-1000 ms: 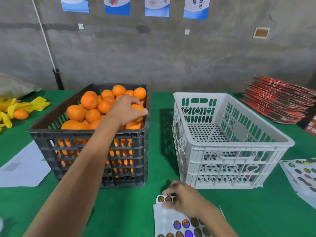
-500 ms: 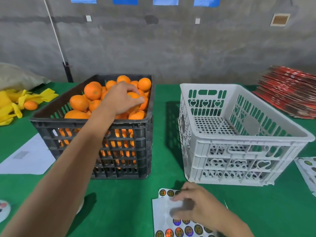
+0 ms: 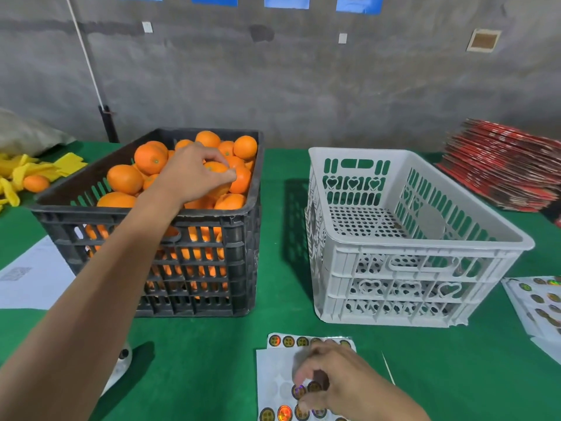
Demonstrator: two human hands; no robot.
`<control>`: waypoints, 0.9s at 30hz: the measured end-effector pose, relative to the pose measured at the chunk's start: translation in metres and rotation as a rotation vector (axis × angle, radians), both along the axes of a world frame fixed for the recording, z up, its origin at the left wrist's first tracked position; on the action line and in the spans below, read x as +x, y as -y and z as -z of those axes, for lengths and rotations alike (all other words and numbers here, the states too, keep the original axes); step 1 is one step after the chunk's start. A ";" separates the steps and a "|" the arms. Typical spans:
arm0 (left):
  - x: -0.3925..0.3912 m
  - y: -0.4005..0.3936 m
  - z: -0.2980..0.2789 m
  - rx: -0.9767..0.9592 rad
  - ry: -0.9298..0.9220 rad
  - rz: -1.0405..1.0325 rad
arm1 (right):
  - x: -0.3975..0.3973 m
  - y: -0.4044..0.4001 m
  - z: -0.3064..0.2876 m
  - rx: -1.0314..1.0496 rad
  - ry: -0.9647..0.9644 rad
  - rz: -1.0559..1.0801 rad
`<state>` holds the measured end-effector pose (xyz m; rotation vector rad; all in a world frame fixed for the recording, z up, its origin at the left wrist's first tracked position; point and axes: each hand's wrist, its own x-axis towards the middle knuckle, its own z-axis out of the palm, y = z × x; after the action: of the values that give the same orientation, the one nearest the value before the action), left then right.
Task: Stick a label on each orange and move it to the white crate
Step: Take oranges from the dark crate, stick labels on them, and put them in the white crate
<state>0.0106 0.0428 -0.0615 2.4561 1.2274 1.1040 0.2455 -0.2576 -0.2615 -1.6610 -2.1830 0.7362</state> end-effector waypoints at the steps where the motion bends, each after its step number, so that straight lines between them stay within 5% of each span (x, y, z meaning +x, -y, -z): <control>1: -0.001 0.000 0.001 -0.007 0.002 0.000 | 0.000 -0.002 -0.001 -0.007 0.004 -0.006; 11: -0.004 -0.001 0.001 -0.035 0.017 0.004 | 0.003 -0.002 0.003 -0.033 -0.145 0.002; 27: -0.001 0.008 0.002 0.016 0.006 -0.004 | 0.007 -0.017 0.028 0.188 0.002 0.128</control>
<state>0.0099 0.0350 -0.0634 2.4615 1.2267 1.1256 0.2520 -0.2408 -0.2896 -1.6862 -2.0536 0.4794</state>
